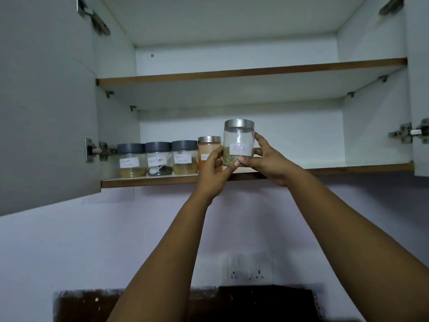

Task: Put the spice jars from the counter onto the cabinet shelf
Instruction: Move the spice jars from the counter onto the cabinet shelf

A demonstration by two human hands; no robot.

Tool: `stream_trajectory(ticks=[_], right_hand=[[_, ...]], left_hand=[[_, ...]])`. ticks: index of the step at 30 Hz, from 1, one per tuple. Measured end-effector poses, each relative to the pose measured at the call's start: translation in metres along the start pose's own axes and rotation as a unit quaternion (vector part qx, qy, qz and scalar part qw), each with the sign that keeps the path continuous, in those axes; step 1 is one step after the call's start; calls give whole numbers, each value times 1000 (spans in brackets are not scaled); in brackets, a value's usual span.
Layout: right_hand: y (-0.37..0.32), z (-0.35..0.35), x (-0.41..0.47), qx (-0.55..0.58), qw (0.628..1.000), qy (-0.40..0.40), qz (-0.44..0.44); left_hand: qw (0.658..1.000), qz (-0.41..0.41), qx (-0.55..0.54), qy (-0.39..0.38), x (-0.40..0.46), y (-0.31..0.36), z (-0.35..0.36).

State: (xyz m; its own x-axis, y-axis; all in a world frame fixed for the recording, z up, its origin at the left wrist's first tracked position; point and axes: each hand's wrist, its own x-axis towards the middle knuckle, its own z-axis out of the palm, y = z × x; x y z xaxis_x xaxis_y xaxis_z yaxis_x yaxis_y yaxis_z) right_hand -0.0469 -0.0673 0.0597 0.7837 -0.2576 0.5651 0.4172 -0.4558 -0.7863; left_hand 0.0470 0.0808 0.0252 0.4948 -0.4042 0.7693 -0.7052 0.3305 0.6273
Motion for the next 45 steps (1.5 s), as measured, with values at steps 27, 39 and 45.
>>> stream_trajectory(ticks=[27,39,45], right_hand=[[37,4,86,-344,930,25,129],[35,5,83,-366,918,24,148],[34,9,82,-384,907,25,169]], left_hand=[[787,274,486,264,21,-107,-26],[792,271,484,255,17,-103,-28],[794,274,485,246,15,-102,-30]])
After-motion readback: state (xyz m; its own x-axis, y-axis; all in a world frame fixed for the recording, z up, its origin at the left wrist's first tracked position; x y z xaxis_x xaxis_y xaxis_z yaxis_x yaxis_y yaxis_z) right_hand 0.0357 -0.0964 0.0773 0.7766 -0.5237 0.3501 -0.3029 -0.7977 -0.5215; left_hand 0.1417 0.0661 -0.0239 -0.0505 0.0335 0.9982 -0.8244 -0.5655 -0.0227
